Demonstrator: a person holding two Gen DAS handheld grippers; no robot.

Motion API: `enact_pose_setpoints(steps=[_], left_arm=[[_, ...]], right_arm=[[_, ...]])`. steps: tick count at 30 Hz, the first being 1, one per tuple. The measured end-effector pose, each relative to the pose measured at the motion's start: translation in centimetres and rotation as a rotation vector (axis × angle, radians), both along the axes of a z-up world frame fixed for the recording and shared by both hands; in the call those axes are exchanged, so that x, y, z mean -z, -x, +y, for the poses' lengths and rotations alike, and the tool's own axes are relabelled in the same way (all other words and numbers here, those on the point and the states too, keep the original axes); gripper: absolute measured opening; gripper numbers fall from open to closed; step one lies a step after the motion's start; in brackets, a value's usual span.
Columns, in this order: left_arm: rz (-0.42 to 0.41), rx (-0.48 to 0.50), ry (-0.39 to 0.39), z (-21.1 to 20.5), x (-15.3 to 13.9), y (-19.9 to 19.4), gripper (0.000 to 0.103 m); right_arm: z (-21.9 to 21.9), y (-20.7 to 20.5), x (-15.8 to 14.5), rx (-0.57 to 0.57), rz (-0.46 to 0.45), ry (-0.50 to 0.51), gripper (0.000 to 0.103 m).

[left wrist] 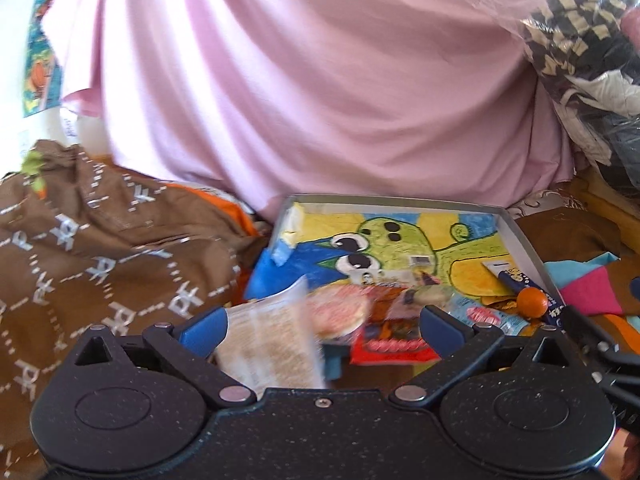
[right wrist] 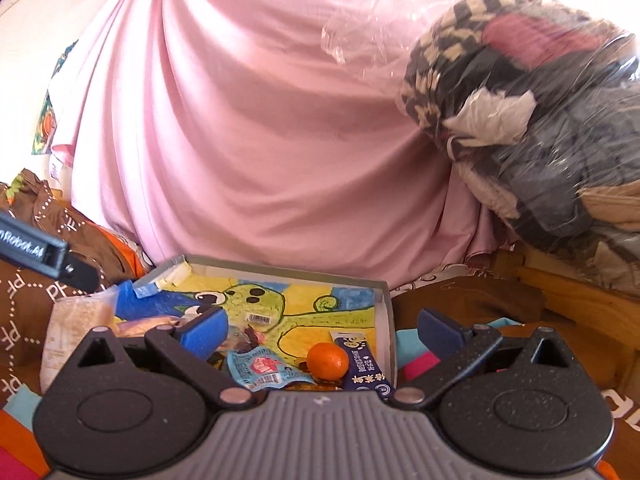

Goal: Organize snacks
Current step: 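Withdraw both open grippers from the tray toward the bread bag and candy bar, then lower the left gripper onto the white bread bag while the right approaches the yellow candy bar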

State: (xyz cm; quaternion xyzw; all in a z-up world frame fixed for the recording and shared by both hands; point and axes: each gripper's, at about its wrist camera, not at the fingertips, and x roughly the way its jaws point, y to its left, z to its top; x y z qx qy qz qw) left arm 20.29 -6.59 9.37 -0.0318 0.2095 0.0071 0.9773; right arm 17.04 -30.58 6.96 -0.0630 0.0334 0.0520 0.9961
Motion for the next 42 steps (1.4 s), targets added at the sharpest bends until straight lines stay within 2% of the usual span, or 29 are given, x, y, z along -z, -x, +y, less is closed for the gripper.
enact_pose_setpoints(steps=[4, 12, 21, 33, 42], left_arm=[[-0.002, -0.024, 0.014, 1.4, 0.7, 2.4, 0.102], [0.051, -0.054, 0.035, 3.8, 2.8, 6.3, 0.102], [0.153, -0.054, 0.003, 5.0, 6.1, 9.3, 0.102], [0.291, -0.071, 0.004, 5.8, 9.0, 9.8, 0.102], [0.342, -0.085, -0.015, 6.0, 9.8, 8.9, 0.102]], right_arm=[[0.0, 2.1, -0.2, -0.013, 0.006, -0.002, 0.103], [0.9, 5.5, -0.5, -0.040, 0.055, -0.005, 0.103], [2.3, 8.0, 1.4, -0.059, 0.185, 0.038, 0.103], [3.8, 7.1, 4.8, -0.104, 0.425, 0.084, 0.103], [4.0, 6.2, 6.1, -0.109, 0.491, 0.105, 0.103]])
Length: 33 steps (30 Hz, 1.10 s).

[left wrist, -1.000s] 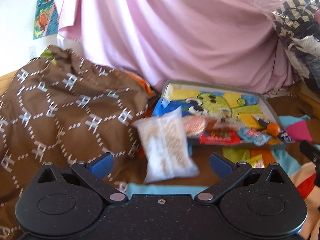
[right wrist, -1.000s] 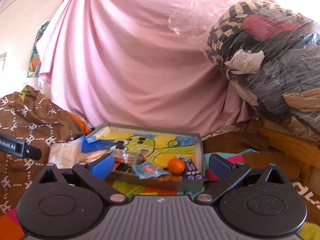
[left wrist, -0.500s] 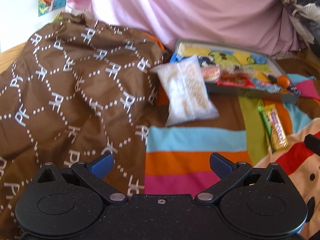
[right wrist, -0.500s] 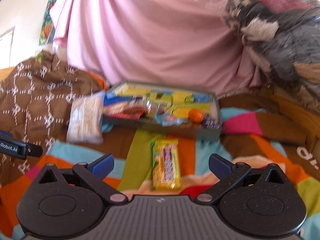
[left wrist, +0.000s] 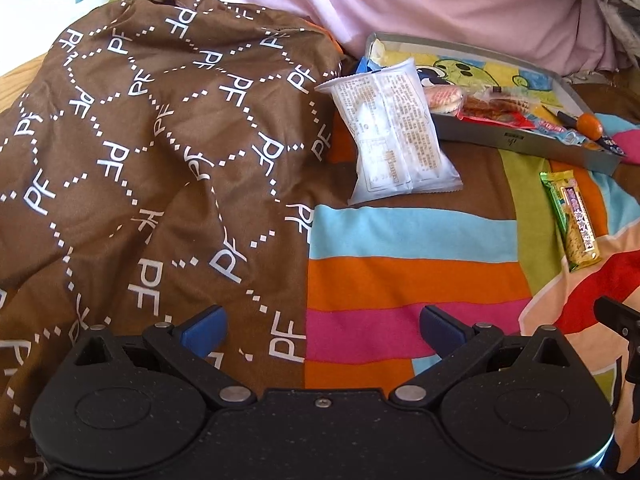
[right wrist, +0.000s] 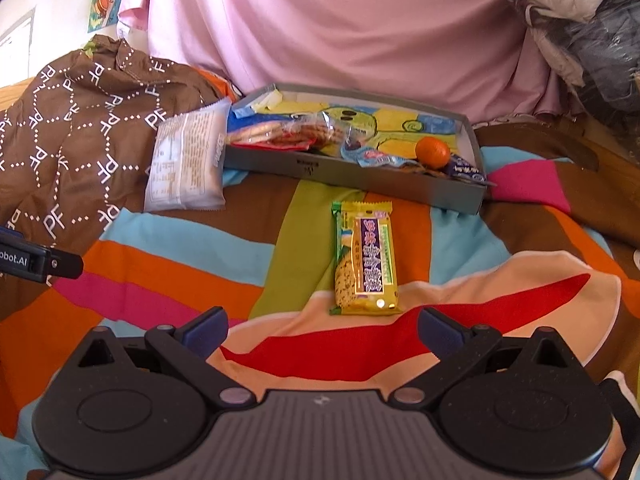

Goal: Organize snacks
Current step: 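Lower the left gripper onto the white bread bag while the right approaches the yellow candy bar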

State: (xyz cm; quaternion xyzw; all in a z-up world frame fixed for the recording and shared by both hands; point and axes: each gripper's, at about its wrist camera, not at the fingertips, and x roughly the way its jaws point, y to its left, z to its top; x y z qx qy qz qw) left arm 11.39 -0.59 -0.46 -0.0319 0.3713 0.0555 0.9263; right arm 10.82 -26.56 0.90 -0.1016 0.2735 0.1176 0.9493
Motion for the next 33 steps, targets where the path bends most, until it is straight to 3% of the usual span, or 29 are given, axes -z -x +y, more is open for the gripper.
enact_pose_setpoints(steps=[7, 22, 33], left_arm=[[-0.003, 0.019, -0.029, -0.4, -0.1, -1.2, 0.102], [-0.004, 0.032, -0.009, -1.7, 0.2, -3.8, 0.102], [-0.081, 0.029, 0.001, -2.3, -0.7, -6.8, 0.102]], right_arm=[[-0.3, -0.9, 0.3, 0.012, 0.015, 0.001, 0.103], [-0.7, -2.1, 0.6, 0.030, 0.042, -0.002, 0.103], [-1.3, -5.0, 1.0, 0.029, -0.004, -0.034, 0.103]])
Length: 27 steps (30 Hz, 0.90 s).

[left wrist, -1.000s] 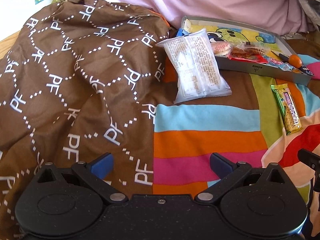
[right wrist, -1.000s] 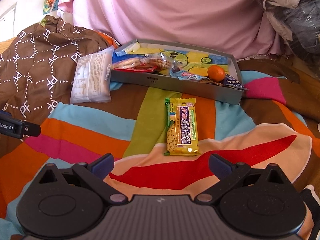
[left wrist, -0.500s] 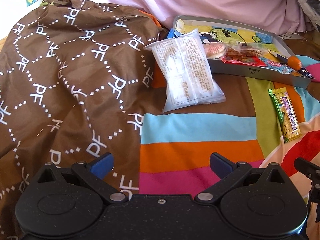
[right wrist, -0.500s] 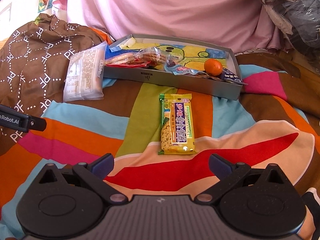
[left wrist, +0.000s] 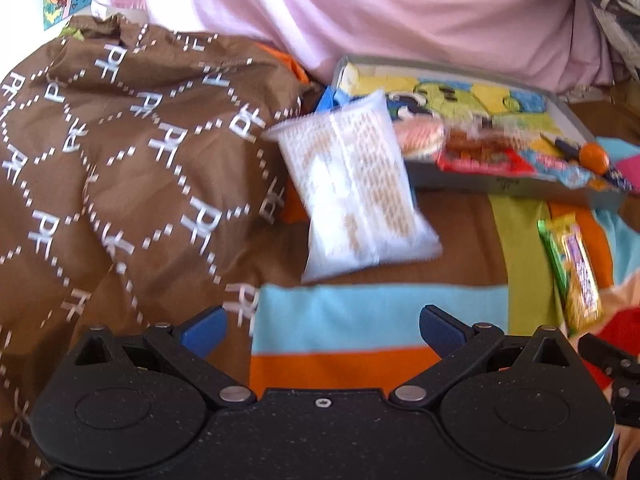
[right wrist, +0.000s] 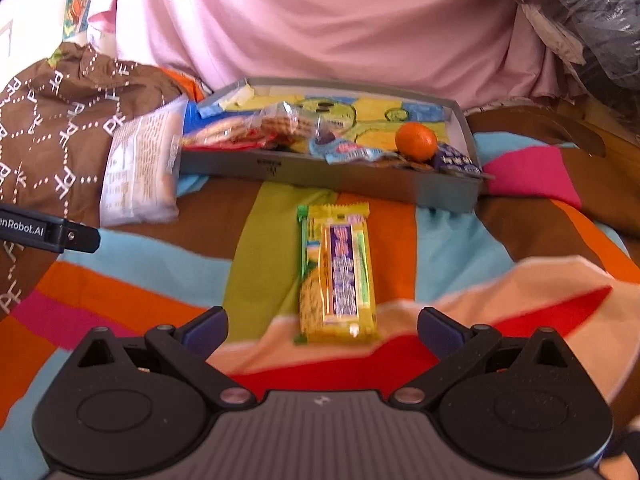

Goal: Organize snacks
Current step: 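Lower the left gripper onto the white bread bag while the right approaches the yellow candy bar, then close the left gripper on the bread bag while the right grasps the yellow candy bar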

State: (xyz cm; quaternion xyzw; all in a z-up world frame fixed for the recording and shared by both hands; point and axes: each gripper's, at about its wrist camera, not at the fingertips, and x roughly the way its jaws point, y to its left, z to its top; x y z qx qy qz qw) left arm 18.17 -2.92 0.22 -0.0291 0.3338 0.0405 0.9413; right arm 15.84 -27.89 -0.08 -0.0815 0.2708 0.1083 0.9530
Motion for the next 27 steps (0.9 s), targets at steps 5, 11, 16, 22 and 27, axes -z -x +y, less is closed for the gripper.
enact_pose_setpoints(steps=[5, 11, 16, 22, 27], left_arm=[[-0.038, 0.017, -0.020, -0.7, -0.5, -2.5, 0.102], [-0.081, 0.028, -0.023, -1.4, -0.7, -5.2, 0.102], [-0.082, -0.003, -0.034, -1.7, -0.5, -7.2, 0.102], [-0.074, -0.011, -0.026, -2.0, -0.3, -8.8, 0.099], [-0.069, -0.036, 0.073, -1.0, -0.2, -9.0, 0.080]], right_arm=[[0.1, -1.8, 1.1, -0.023, -0.036, 0.009, 0.103], [-0.8, -3.4, 1.9, -0.032, -0.009, -0.080, 0.103], [-0.5, -4.5, 2.2, -0.047, 0.001, -0.099, 0.094], [-0.3, -5.0, 2.5, -0.031, 0.018, -0.091, 0.070], [-0.1, -4.9, 2.5, -0.035, 0.014, -0.080, 0.058]])
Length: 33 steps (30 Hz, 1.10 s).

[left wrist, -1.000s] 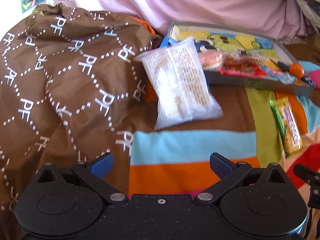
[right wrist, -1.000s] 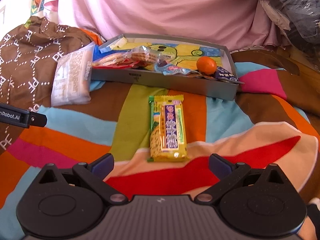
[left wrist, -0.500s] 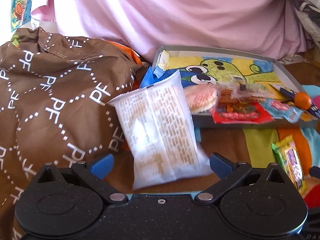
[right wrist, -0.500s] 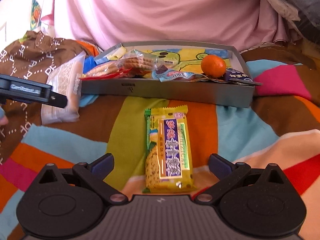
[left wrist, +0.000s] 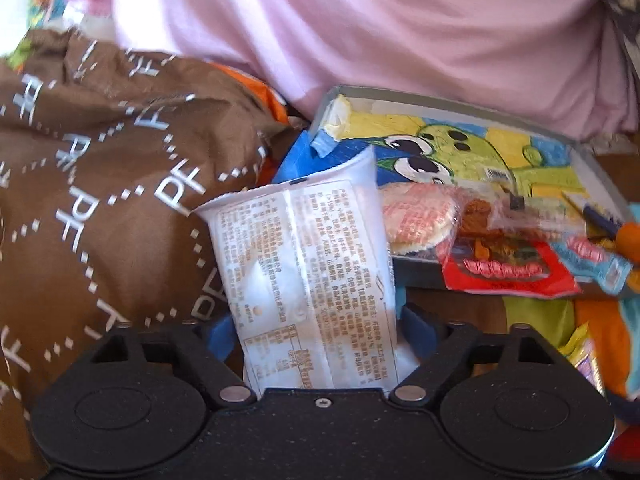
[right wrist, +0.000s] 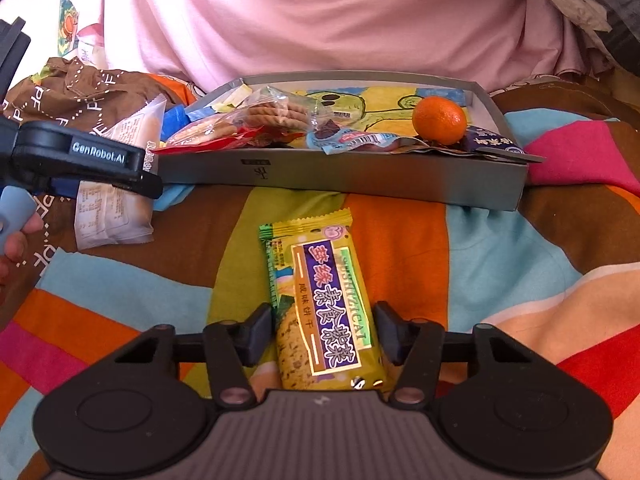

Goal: Organize snacks
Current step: 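Close the left gripper on the bread bag while the right grasps the yellow candy bar, then lift and carry the bread bag over the tray with the left gripper while the right carries the candy bar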

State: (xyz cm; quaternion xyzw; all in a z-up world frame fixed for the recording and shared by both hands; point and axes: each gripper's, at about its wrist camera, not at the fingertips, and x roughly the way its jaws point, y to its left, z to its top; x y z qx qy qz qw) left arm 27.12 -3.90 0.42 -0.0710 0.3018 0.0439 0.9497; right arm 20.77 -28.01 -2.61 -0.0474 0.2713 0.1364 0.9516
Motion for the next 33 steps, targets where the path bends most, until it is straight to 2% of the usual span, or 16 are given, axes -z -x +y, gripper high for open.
enact_pose_setpoints(steps=[3, 14, 23, 28, 33], left_arm=[[-0.003, -0.004, 0.051, 0.7, -0.2, 0.3, 0.075], [0.028, 0.070, 0.101, 1.6, -0.6, 2.1, 0.070], [0.179, 0.139, 0.096, 1.9, 1.2, 6.1, 0.070], [0.233, 0.199, 0.063, 1.7, 1.8, 8.6, 0.069], [0.283, 0.201, 0.086, 1.3, 1.8, 10.1, 0.069]], right_arm=[[0.2, 0.1, 0.0, -0.006, -0.003, 0.007, 0.056], [1.1, 0.7, 0.0, -0.073, 0.018, 0.009, 0.054], [1.9, 1.4, -0.1, -0.129, 0.070, -0.003, 0.054], [2.6, 2.3, -0.2, -0.176, 0.106, 0.006, 0.053], [3.3, 3.7, -0.3, -0.226, 0.149, 0.008, 0.053]])
